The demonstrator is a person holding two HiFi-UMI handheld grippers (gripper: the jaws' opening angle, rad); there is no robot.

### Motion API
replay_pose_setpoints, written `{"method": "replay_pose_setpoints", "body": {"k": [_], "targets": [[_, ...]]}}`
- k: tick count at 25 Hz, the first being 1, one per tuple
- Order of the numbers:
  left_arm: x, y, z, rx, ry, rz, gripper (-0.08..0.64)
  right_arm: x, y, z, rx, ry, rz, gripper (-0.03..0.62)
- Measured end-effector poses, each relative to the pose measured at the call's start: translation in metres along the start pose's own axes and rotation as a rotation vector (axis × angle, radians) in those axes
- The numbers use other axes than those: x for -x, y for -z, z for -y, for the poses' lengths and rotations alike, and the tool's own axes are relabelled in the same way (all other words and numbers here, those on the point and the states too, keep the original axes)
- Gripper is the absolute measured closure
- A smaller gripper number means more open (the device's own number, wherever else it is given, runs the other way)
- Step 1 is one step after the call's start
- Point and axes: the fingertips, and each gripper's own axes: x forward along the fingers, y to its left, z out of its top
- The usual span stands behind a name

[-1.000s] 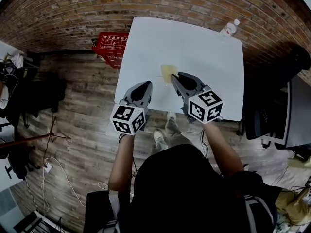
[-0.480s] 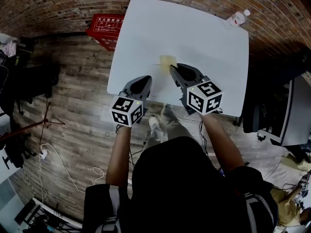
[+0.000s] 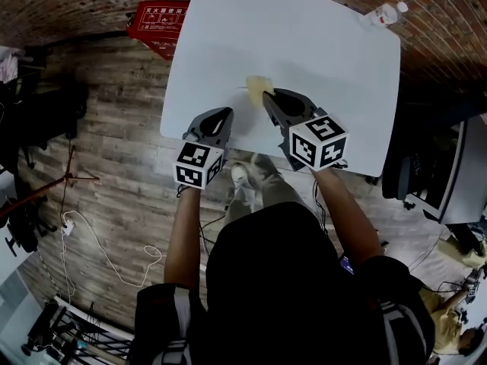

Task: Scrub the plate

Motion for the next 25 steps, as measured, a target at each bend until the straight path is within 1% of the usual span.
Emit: {"method": "replay_pose_setpoints", "body": {"k": [4,10,16,17,18,20,22,25], "targets": [[-0.005,0.011,-0.005,-0.024,0.001,-0.021,0.540,-0.007,0.014,0.003,-0.007,-0.008,-0.030,0.548],[-0.014,0.022,-0.009,-0.033,0.033,-0.039,0.540,-0.015,0.025,0.004,-0.025,-0.011,-0.052,0.548],[-0.019,0.030,-0.003,-0.092,0.070,-0.052,0.535,-0.022,0.029,0.005,-0.061,-0.012,-0.042,0.548],[-0.021,0.033,-0.003,-0.098,0.073,-0.065,0.514,-0.022,0.030,0.005,-0.066,-0.015,-0.041,0.548],[-0.023,0.036,-0.003,-0.100,0.078,-0.082,0.474,-0.022,0.032,0.004,-0.069,-0.019,-0.041,0.548],[-0.027,0.041,-0.001,-0.109,0.094,-0.112,0.432,-0.021,0.036,0.004,-0.075,-0.023,-0.044,0.548],[-0.033,0.043,0.002,-0.154,0.109,-0.135,0.416,-0.022,0.040,0.005,-0.080,-0.018,-0.050,0.548],[-0.039,0.051,0.010,-0.240,0.147,-0.187,0.349,-0.022,0.049,0.006,-0.086,-0.013,-0.064,0.548]]}}
